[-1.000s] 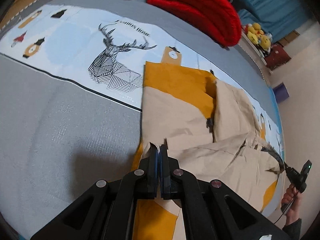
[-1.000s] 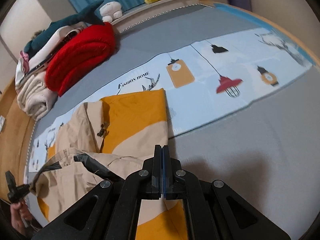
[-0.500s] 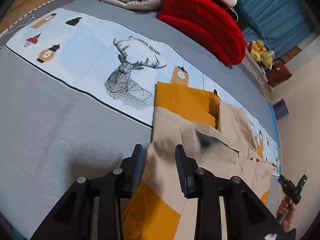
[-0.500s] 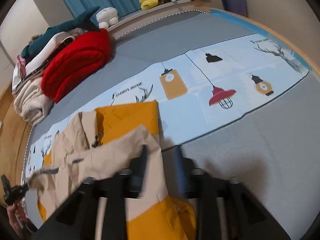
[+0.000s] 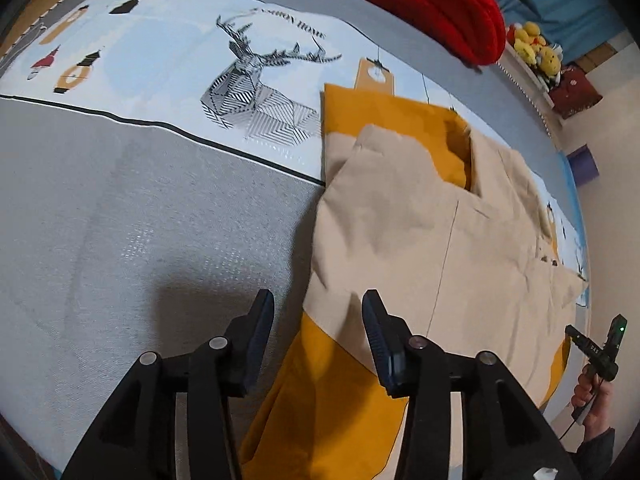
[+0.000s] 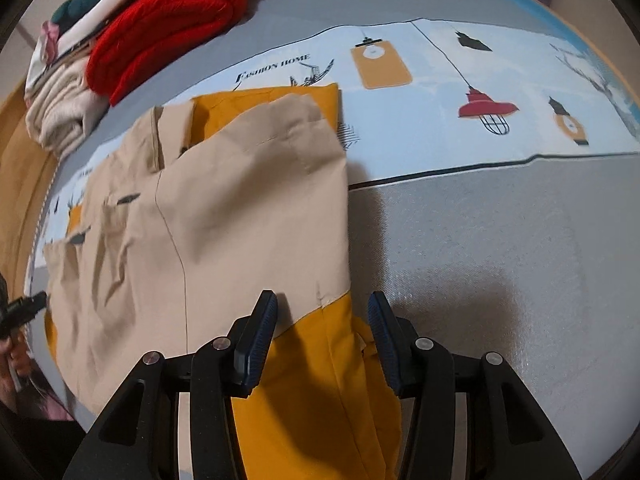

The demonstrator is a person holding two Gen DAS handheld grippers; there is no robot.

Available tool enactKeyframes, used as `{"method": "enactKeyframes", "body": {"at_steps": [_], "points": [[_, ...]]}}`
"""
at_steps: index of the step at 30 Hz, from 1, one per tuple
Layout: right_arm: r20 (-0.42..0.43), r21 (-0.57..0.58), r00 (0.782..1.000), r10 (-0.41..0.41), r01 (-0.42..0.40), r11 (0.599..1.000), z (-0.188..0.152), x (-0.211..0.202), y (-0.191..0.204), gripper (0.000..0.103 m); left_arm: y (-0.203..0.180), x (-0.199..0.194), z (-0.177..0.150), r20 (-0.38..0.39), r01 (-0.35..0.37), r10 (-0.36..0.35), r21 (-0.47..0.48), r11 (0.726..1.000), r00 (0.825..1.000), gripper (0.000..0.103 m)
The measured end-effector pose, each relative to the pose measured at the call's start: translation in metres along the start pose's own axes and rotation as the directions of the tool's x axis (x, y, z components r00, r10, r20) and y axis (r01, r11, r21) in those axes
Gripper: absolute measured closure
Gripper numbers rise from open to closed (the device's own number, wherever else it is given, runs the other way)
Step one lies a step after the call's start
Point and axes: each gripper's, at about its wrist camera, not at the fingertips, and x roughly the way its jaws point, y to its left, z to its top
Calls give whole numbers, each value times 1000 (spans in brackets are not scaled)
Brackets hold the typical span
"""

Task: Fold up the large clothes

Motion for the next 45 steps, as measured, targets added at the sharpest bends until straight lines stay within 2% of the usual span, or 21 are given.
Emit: {"method": "enactKeyframes", "body": {"at_steps": [2,4,6,7,8,11,12,15,18,20,21,24,29,31,33,34,35,38,40,45], "points": [[1,-23,1000,-11,11,1000,1,0,4,54,-4,3,0,-7,-10,10,15,1000,1000,64],[2,-36,1000,-14,14,999,1,-1,7,57,-11,6,0,-5,-20,20,43,999,1000,78],[1,-48,1000,-9,9,999,1,-2,12,65,-18,10,-1,-19,-28,30,78,997,999,88],[4,-57,1000,-12,12,998,2,-3,14,75,-21,11,-2,-19,-40,42,101,994,999,93],[8,-64,1000,-15,16,998,3,-3,16,87,-24,11,-2,-16,-47,49,117,992,999,94],[45,-68,999,-18,21,997,7,-11,20,97,-24,-1,3,44,-74,70,117,990,997,97],[64,-68,998,-16,20,998,9,-15,22,98,-23,-9,6,85,-82,74,96,992,994,97],[195,-49,981,-6,16,999,21,-42,27,99,-23,-33,16,203,-57,44,59,997,978,98],[319,-23,948,22,-16,1000,36,-63,29,99,-39,-46,25,306,-95,60,102,990,950,98],[396,-25,918,7,3,1000,47,-70,37,99,-46,-51,32,352,-111,66,111,988,934,98],[415,-26,910,-2,14,1000,51,-71,40,99,-48,-53,37,376,-115,68,104,988,924,98],[457,-17,888,-47,61,998,68,-63,50,99,-48,-49,53,405,-113,78,63,992,911,98],[476,-2,875,-89,103,995,90,-41,56,99,-49,-24,76,417,-134,107,36,990,902,98],[468,-1,877,-109,124,992,96,-29,55,99,-48,-6,82,389,-161,133,41,986,911,98],[438,1,890,-128,141,990,101,-11,52,99,-43,18,86,331,-177,153,42,983,931,98],[406,0,903,-139,153,988,103,0,50,99,-40,31,87,294,-180,160,42,983,942,98],[341,-2,928,-154,165,986,107,21,47,99,-36,43,89,259,-176,160,39,984,953,98],[216,23,962,-169,168,985,110,60,35,99,-33,62,89,223,-189,174,44,981,959,97],[190,33,965,-180,177,984,112,71,34,99,-35,69,91,211,-202,188,47,978,959,97],[219,44,947,-237,233,972,119,75,41,99,-34,77,91,226,-238,221,51,970,949,93]]}}
